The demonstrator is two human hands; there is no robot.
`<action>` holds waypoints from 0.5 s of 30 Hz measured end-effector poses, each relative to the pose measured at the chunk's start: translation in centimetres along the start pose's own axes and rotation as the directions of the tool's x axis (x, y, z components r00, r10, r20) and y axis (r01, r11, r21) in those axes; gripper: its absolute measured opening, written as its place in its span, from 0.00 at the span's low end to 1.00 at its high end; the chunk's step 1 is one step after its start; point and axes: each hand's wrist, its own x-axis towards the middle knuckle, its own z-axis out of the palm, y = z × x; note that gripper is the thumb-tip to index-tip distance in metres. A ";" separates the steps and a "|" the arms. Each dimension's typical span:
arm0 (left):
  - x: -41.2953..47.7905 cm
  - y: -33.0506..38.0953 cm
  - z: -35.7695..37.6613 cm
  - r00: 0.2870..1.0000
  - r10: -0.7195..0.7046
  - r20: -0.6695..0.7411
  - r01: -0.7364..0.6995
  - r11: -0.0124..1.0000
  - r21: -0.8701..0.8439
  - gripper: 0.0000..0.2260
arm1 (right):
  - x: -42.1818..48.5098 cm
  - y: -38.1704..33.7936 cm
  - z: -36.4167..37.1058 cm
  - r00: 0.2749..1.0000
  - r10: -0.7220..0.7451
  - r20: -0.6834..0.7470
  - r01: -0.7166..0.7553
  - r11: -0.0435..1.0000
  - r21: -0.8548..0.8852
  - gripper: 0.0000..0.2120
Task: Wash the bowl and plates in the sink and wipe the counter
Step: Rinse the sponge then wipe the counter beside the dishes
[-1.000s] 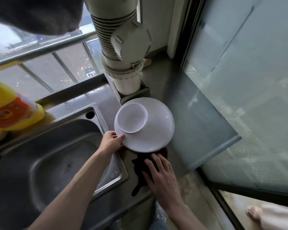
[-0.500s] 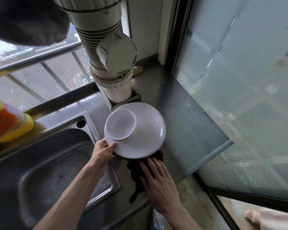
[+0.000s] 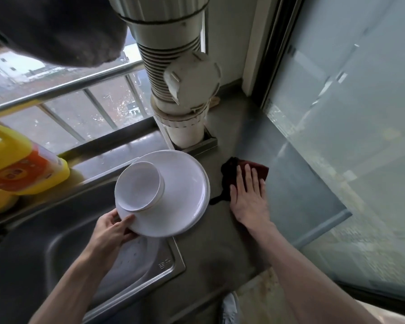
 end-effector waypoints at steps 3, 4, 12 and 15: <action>-0.2 1.0 -1.7 0.999 0.006 -0.037 -0.007 1.000 -0.026 0.11 | 2.5 -2.7 -0.1 0.998 -0.017 0.052 0.017 1.000 0.012 0.29; -0.2 1.4 -2.4 0.999 0.009 -0.049 -0.011 1.000 -0.029 0.11 | 2.7 -3.6 0.3 0.997 -0.056 0.051 0.055 0.998 0.009 0.29; -0.1 3.3 -6.1 0.990 0.018 -0.139 -0.027 0.997 -0.067 0.13 | -5.4 -9.7 4.6 0.874 -0.484 0.053 0.482 0.875 0.042 0.29; 0.2 3.4 -6.2 0.988 0.005 -0.151 -0.020 0.995 -0.097 0.12 | -9.2 -6.5 4.5 0.876 -0.480 0.040 0.480 0.877 0.021 0.30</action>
